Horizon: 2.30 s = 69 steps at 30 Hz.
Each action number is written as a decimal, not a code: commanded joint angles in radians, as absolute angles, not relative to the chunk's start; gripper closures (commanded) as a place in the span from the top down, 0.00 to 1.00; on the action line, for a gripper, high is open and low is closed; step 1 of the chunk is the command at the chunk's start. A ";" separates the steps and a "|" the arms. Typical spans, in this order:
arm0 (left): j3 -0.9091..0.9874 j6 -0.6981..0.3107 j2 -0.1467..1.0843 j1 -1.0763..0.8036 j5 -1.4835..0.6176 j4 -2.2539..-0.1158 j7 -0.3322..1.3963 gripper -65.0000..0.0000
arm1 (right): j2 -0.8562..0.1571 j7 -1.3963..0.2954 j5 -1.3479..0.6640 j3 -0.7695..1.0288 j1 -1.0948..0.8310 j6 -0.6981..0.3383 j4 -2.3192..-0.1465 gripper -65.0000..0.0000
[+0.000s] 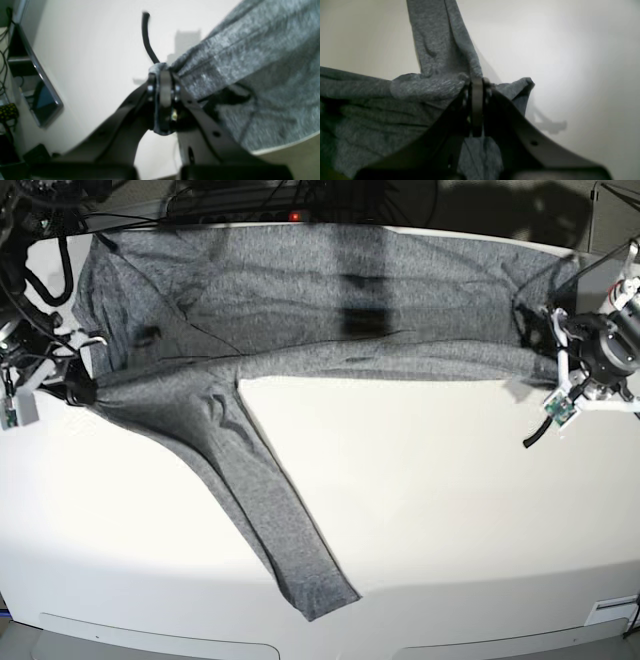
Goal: Fold the T-shirt properly
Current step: 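Carry the folded half over the shirt body with both grippers, then lay the fold down and open both grippers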
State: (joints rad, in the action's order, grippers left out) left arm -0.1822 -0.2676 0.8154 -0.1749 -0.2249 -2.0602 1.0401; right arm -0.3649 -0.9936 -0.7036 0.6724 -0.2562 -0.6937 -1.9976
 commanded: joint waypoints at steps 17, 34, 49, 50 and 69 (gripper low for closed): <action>-0.171 -0.208 0.826 -0.377 -0.092 -2.075 0.959 0.00 | -0.379 -0.982 -0.718 0.708 -0.418 -0.698 -2.017 0.00; -0.171 -0.191 0.815 -0.402 -0.056 -2.074 0.965 0.00 | -0.381 -1.081 -0.710 0.709 -0.435 -0.698 -2.017 0.00; -0.171 -0.190 0.727 -0.482 -0.023 -2.074 0.881 0.00 | -0.379 -1.137 -0.712 0.738 -0.437 -0.698 -2.016 0.00; -0.171 -0.190 0.725 -0.482 -0.024 -2.074 0.881 0.00 | -0.379 -1.141 -0.714 0.738 -0.440 -0.698 -2.016 0.00; -0.171 -0.190 0.724 -0.482 0.011 -2.068 0.862 0.00 | -0.380 -1.142 -0.707 0.739 -0.485 -0.698 -2.016 0.00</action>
State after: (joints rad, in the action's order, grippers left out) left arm -0.1818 -0.1944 0.7094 -0.4843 0.0032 -2.0541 0.8673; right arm -0.3630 -1.1534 -0.7059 0.7288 -0.4850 -0.6933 -1.9980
